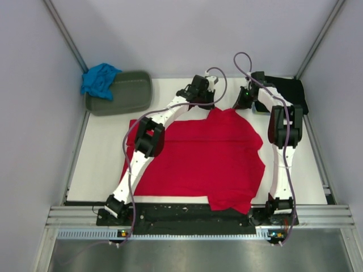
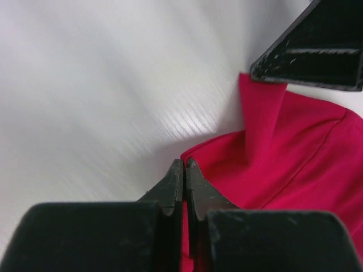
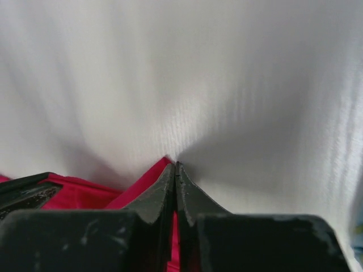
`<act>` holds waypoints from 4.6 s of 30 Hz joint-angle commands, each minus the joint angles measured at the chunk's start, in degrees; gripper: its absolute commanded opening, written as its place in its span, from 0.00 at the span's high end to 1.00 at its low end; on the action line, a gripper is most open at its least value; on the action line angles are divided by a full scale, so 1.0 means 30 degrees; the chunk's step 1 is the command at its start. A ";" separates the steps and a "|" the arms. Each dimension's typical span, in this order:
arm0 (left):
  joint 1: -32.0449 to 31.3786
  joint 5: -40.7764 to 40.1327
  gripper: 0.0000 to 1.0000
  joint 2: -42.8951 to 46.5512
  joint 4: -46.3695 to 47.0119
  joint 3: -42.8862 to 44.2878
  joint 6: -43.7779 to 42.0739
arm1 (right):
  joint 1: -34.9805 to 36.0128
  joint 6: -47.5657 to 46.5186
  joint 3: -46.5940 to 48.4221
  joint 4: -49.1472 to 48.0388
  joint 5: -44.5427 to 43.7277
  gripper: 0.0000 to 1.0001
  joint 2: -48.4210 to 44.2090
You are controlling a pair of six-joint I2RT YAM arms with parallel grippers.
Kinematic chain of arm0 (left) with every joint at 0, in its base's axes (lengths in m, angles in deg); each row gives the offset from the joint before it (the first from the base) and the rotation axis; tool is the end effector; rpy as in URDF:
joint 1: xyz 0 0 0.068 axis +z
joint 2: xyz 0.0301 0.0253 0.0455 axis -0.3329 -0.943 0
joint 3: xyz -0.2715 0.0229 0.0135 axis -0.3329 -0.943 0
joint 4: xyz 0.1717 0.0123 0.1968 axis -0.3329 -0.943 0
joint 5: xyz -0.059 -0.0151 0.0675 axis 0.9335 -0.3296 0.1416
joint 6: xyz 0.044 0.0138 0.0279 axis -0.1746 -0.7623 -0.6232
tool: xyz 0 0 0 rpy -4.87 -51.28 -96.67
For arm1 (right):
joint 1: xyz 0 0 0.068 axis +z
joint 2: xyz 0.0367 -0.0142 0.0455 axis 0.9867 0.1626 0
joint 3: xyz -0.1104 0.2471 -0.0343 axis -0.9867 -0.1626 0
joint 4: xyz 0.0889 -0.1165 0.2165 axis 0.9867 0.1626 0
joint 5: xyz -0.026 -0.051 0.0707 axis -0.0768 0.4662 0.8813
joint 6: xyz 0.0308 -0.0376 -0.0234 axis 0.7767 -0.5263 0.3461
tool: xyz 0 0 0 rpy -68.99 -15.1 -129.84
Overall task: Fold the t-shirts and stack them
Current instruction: Flatten out the tshirt, then grap the side of the flattened tshirt closest away from the robot with both arms
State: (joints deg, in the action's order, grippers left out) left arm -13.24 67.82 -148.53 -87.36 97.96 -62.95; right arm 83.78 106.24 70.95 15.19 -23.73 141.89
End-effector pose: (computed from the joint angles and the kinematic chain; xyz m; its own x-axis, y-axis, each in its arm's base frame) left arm 0.4886 -0.3258 0.1736 -0.6806 0.1861 -0.7087 0.5682 0.7447 -0.3501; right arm 0.5074 0.0396 0.1592 -0.8722 0.2783 -0.4023 0.0798 0.8923 0.4443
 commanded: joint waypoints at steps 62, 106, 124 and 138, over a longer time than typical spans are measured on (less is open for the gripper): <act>0.0905 -0.2591 0.39 2.9325 -1.4169 -2.7992 -1.9359 | 0.5165 -1.4389 -1.7952 0.6520 -0.1156 0.37 -2.7108; 0.0700 -0.7545 1.00 2.8513 -0.9338 -3.5824 -1.9420 | 1.9812 -1.9289 -2.3168 0.8190 -0.4255 0.53 -1.9821; 0.0730 -0.8484 1.00 2.8220 -1.1037 -3.3716 -1.8482 | 1.6245 -2.1803 -2.1032 1.1149 -1.0520 1.00 -2.2924; 0.1754 -0.9714 1.00 2.6347 -0.9663 -3.0904 -1.8774 | 1.1203 -2.9657 -1.8365 0.3333 -1.2137 1.00 -2.0615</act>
State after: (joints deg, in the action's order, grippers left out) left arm -9.31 40.59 -67.51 -119.10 1.68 -118.66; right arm 119.36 26.17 13.23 35.72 -58.74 76.47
